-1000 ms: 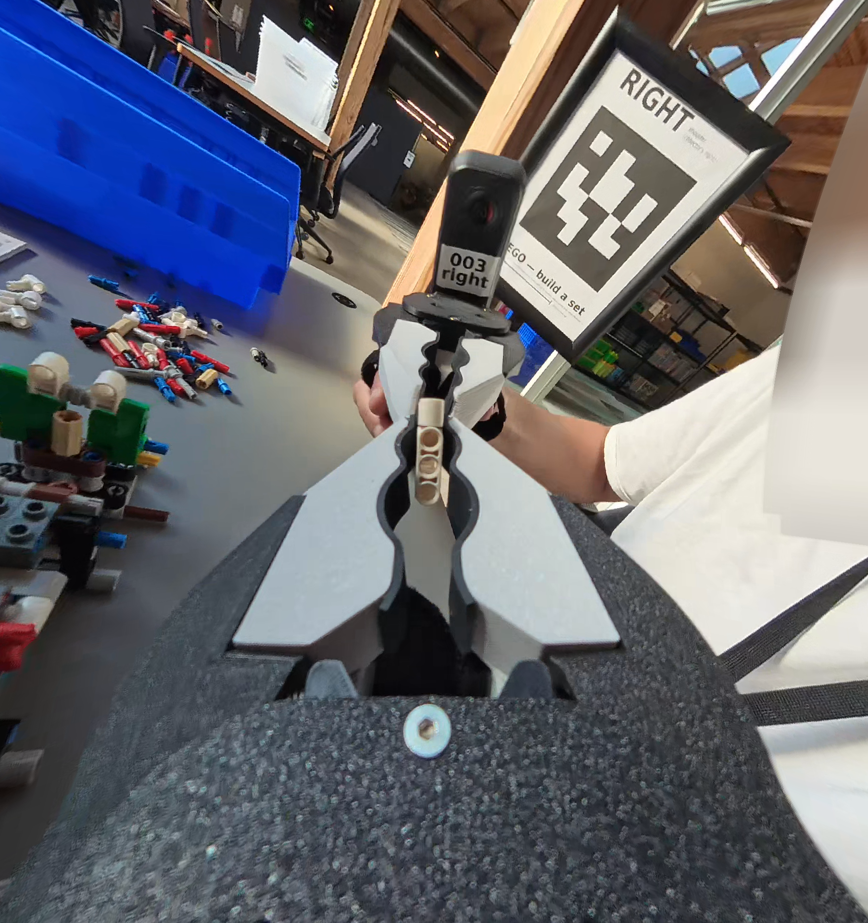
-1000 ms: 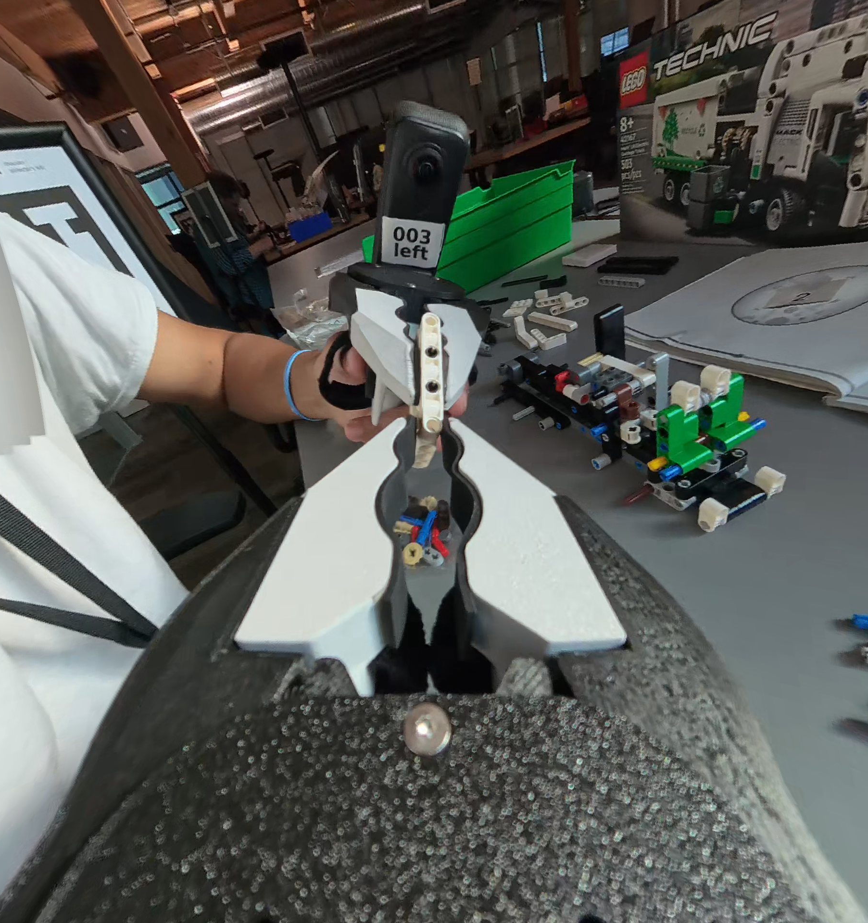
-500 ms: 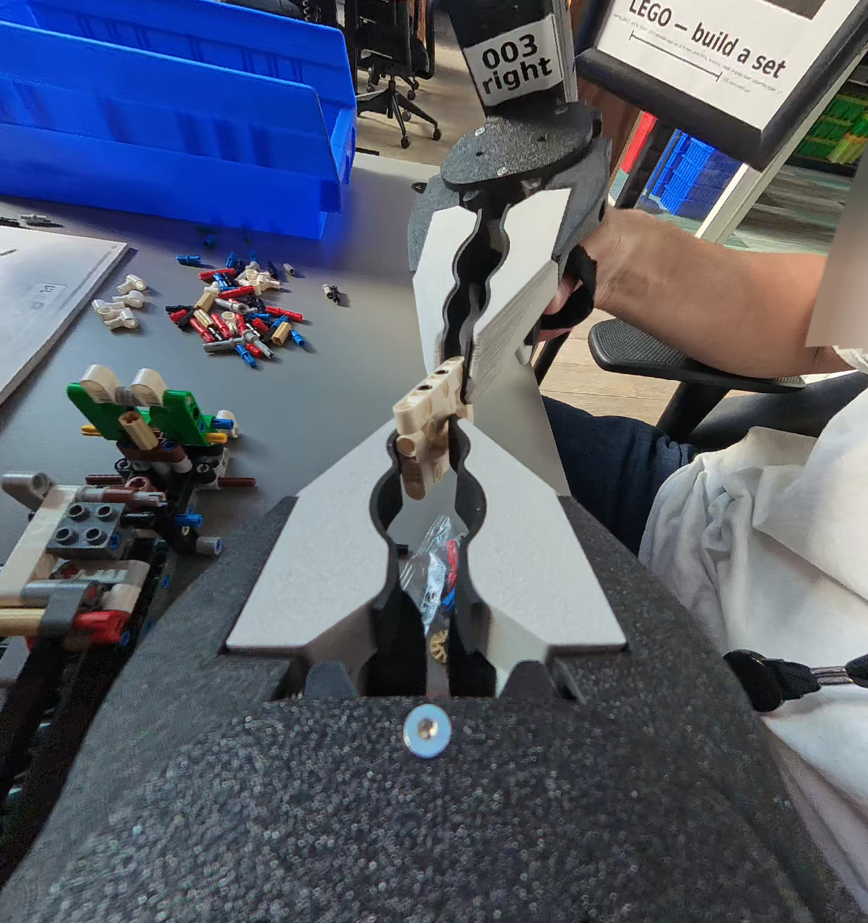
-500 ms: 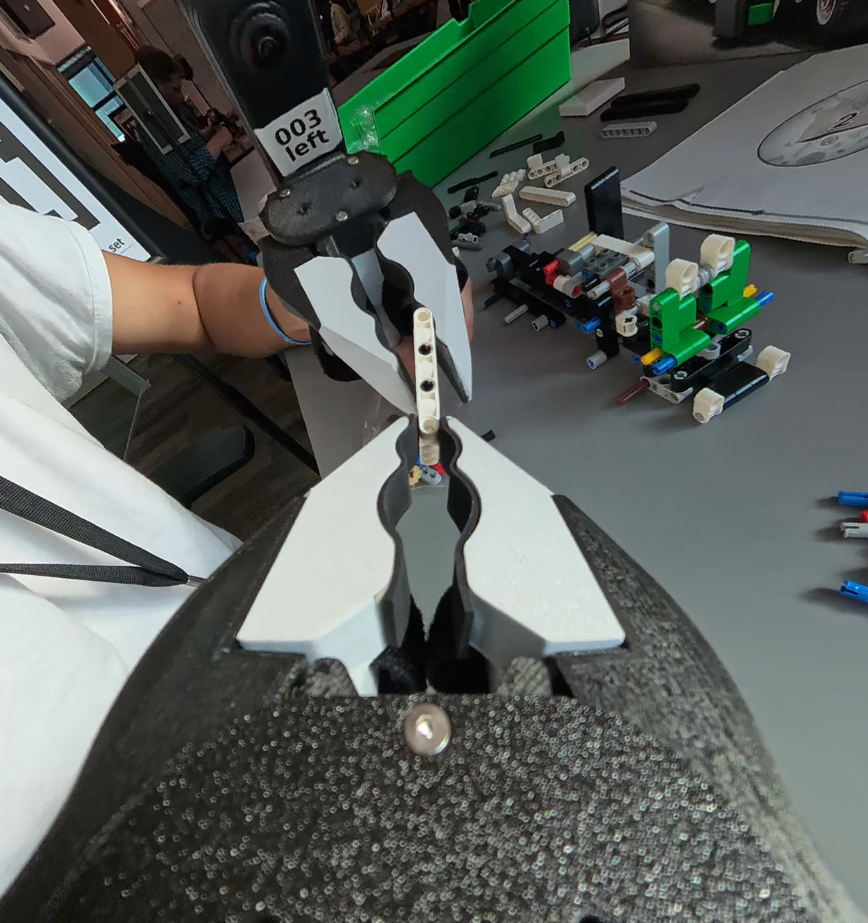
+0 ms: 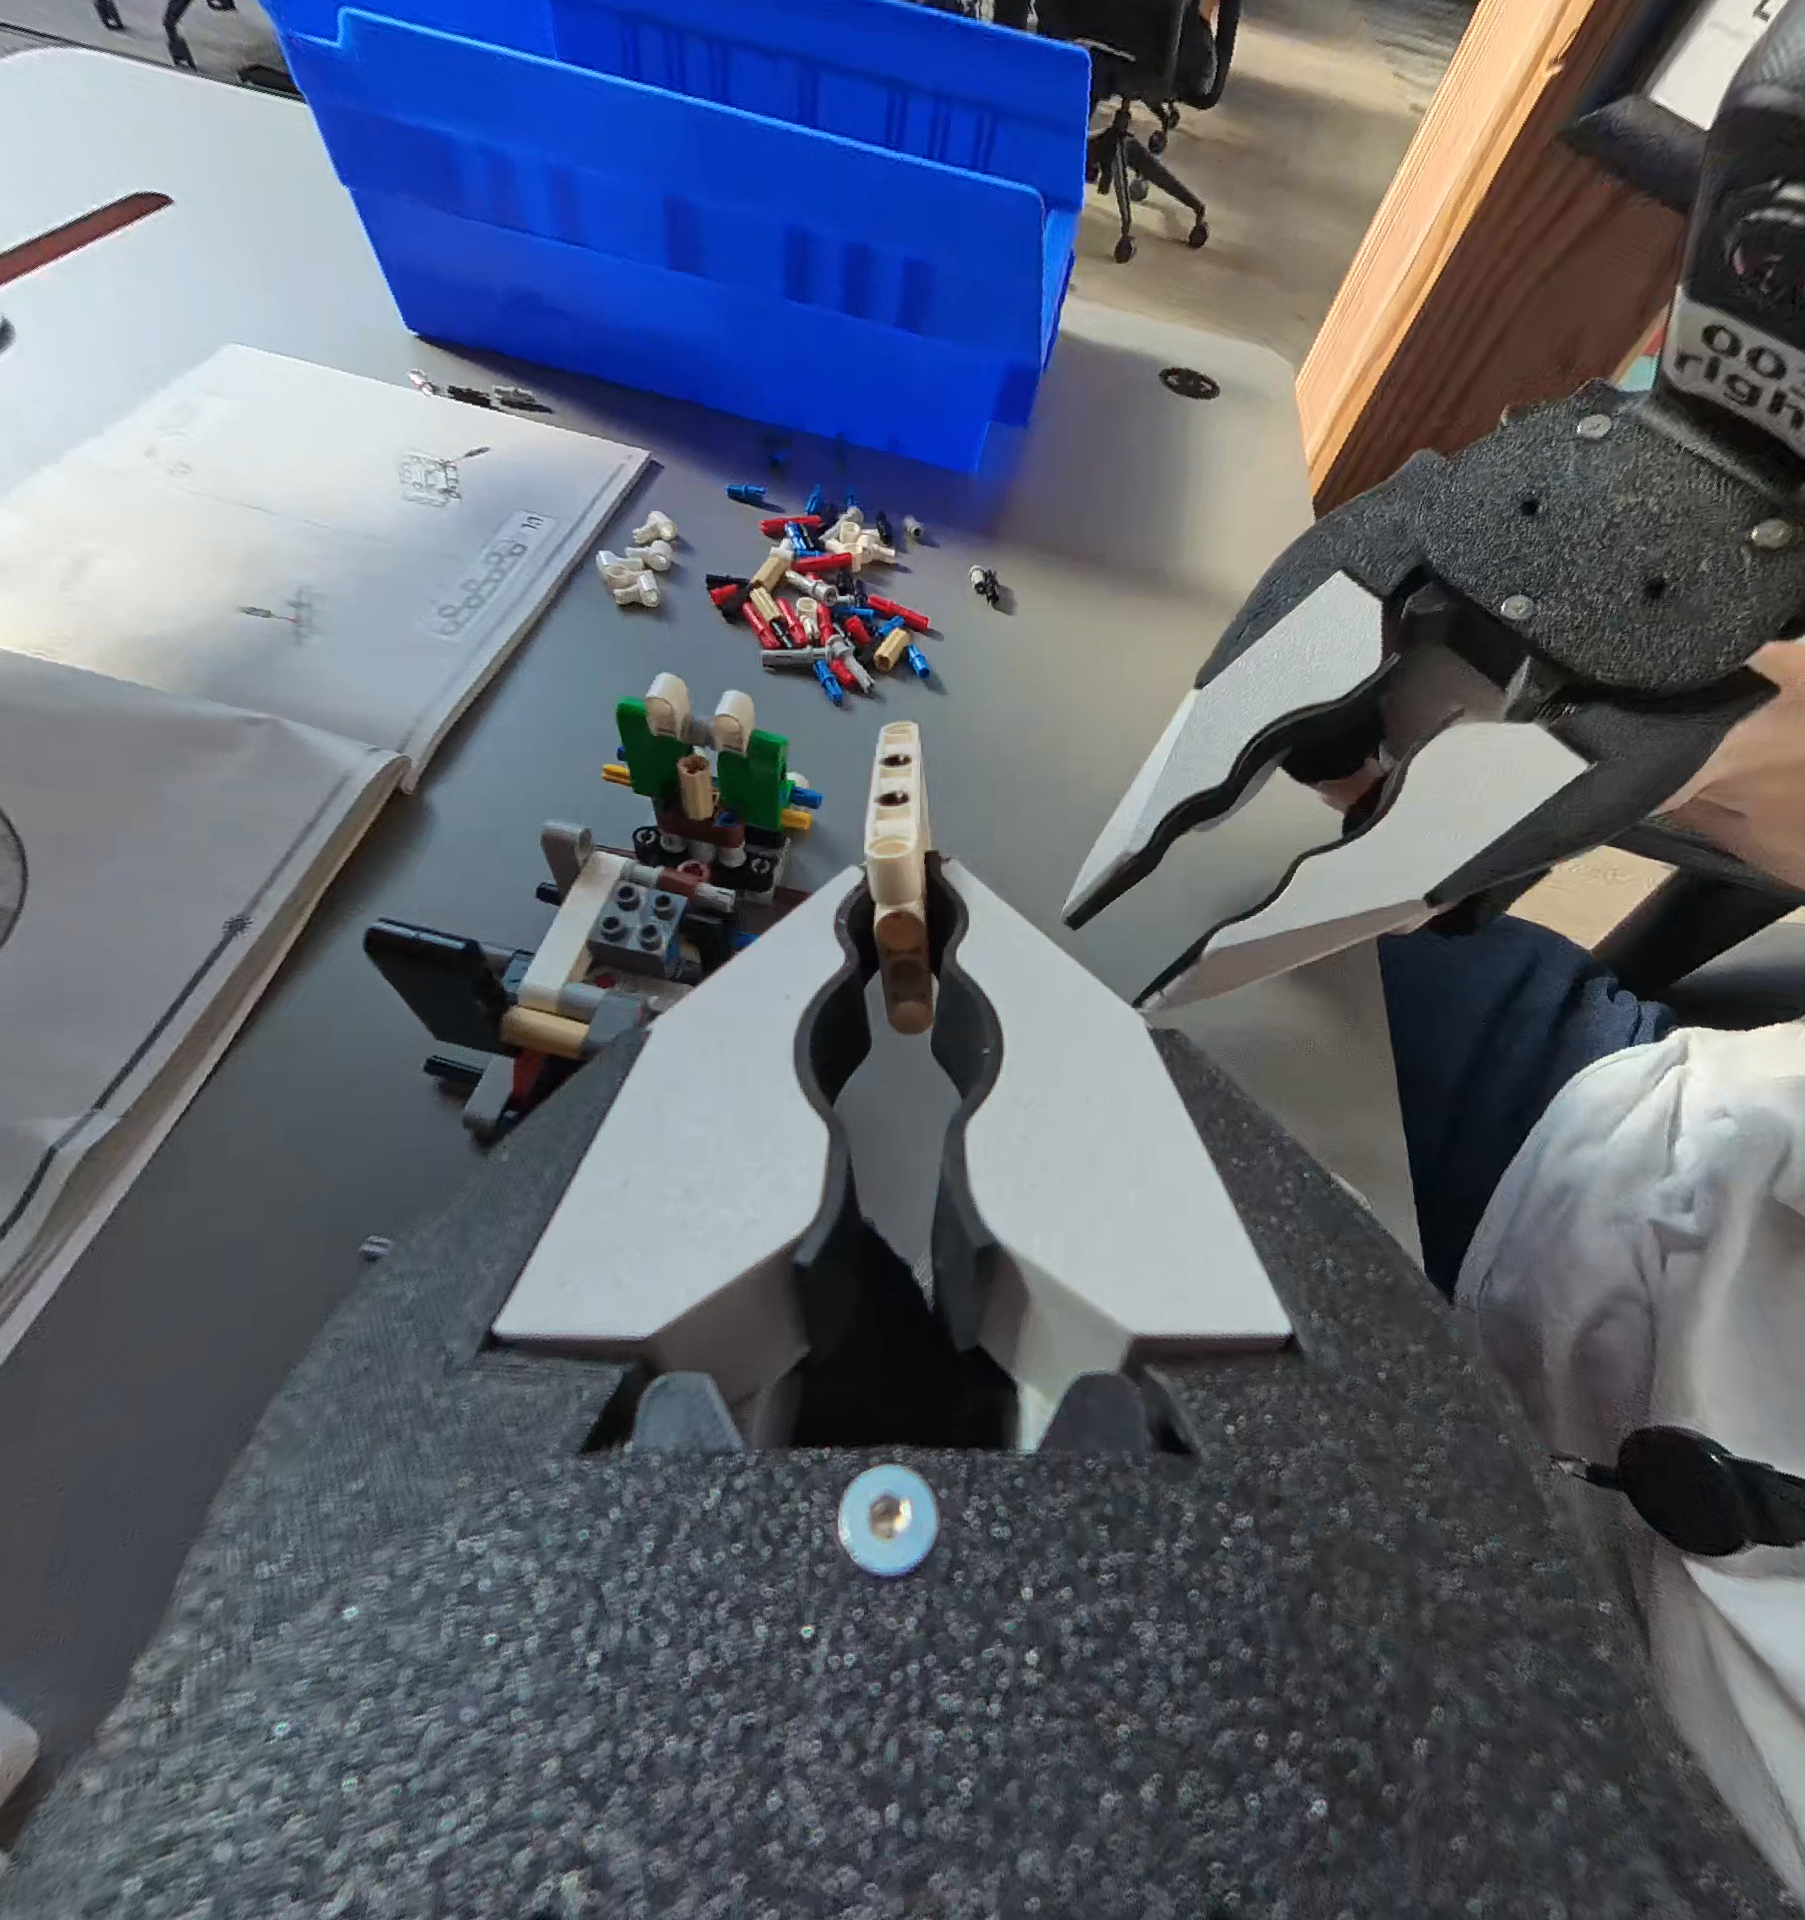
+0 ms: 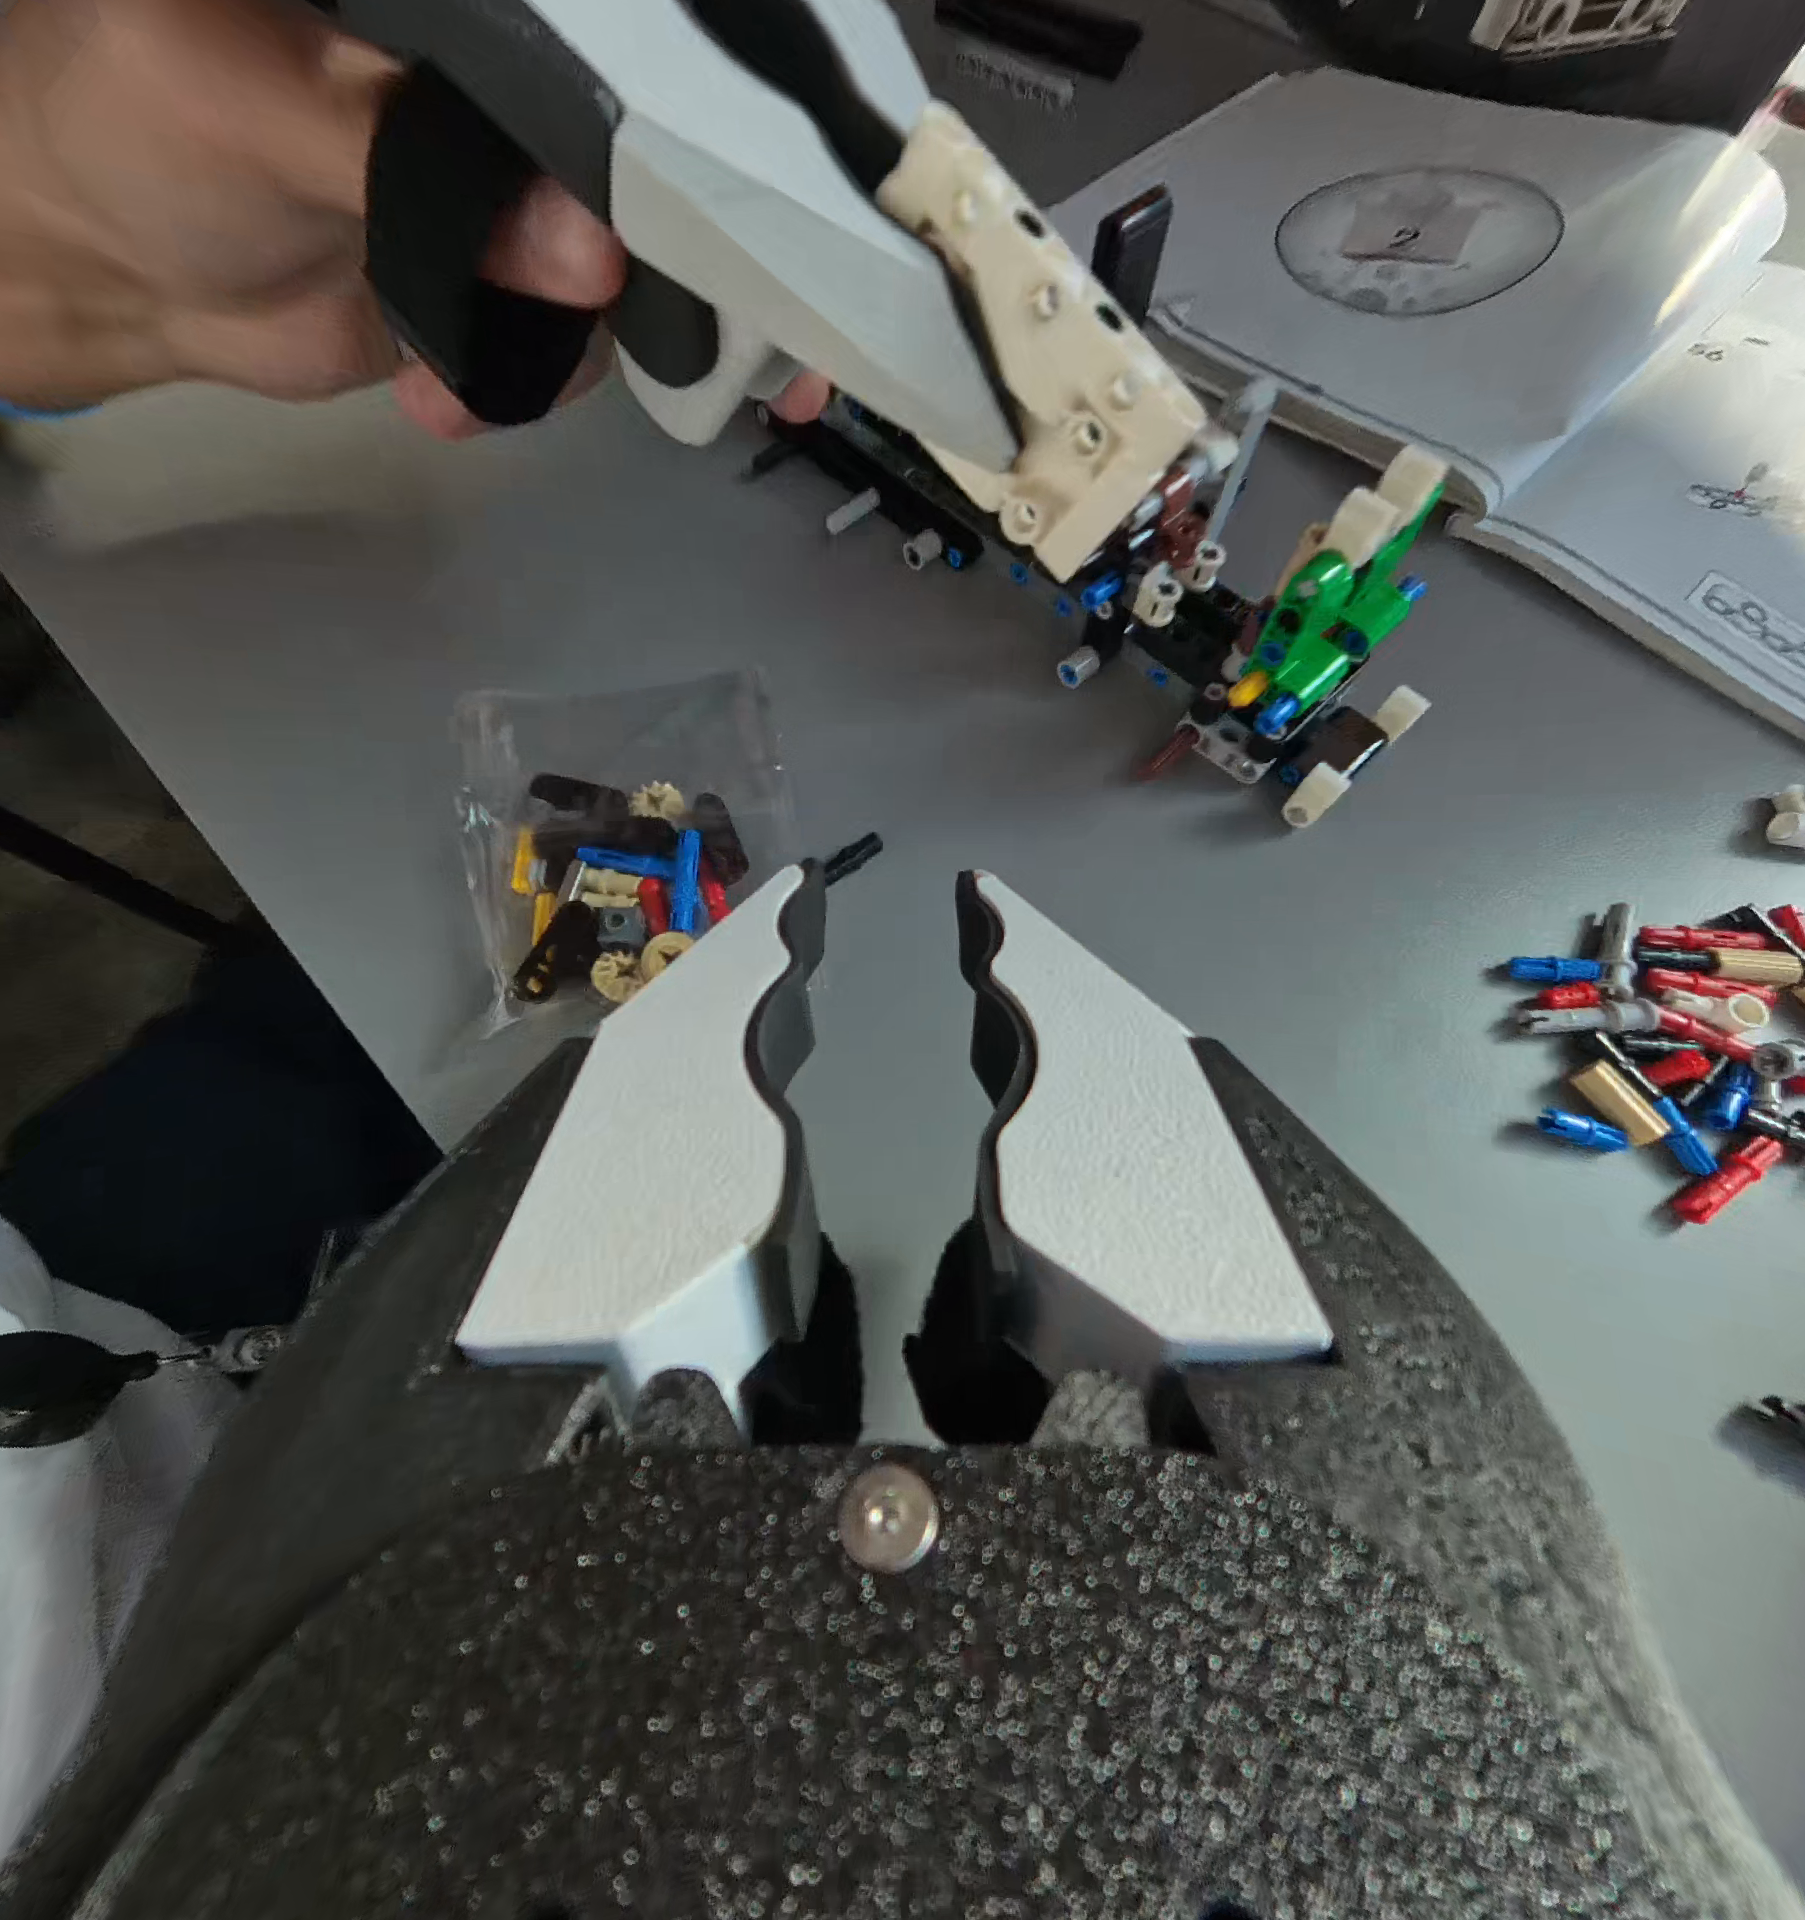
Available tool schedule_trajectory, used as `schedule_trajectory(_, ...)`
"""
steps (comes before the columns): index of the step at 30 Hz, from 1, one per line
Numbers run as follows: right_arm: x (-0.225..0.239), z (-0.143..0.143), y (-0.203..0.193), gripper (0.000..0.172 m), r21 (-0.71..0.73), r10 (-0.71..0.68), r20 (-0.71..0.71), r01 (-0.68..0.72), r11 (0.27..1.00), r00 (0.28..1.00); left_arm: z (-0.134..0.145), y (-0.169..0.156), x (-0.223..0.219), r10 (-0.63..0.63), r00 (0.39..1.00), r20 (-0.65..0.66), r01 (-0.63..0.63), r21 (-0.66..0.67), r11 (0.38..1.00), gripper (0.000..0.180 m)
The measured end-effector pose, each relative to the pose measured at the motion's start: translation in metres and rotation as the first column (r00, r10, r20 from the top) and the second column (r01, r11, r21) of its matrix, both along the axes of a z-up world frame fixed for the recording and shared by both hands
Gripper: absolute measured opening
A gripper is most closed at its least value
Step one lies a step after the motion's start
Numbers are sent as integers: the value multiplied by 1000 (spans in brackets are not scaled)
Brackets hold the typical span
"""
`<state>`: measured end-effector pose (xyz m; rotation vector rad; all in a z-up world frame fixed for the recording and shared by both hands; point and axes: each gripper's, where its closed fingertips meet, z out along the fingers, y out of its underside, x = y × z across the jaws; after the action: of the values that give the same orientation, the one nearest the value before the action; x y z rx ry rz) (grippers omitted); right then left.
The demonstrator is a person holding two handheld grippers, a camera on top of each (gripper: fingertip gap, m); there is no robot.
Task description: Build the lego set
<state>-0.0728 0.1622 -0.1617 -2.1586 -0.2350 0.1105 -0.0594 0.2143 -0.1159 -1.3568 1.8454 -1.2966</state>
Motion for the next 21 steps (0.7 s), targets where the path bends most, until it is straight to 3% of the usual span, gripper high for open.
schedule_trajectory(2, -6, -17, 3, 21, -50, 14, 91, -9, 999, 996, -5, -6, -1, -25, 1000, -14, 25, 5, 1000, 4)
schedule_trajectory(4, -10, -24, 6, 19, -81, 8, 46, -4, 997, 999, -8, -8, -1, -37, 999, -23, 37, 5, 999, 4)
schedule_trajectory(7, -16, -22, 10, 15, -81, -29, -12, 27, 996, 1000, -18, -9, -2, -42, 998, -45, 43, 29, 999, 4)
schedule_trajectory(12, -12, -27, 18, 8, -97, -88, 94, 97, 990, 992, -29, -12, -1, -56, 996, -74, 57, 15, 998, 4)
schedule_trajectory(21, -9, -27, 22, 4, -99, -32, 118, 43, 994, 993, -31, -9, 1, -42, 998, -45, 46, 80, 996, 4)
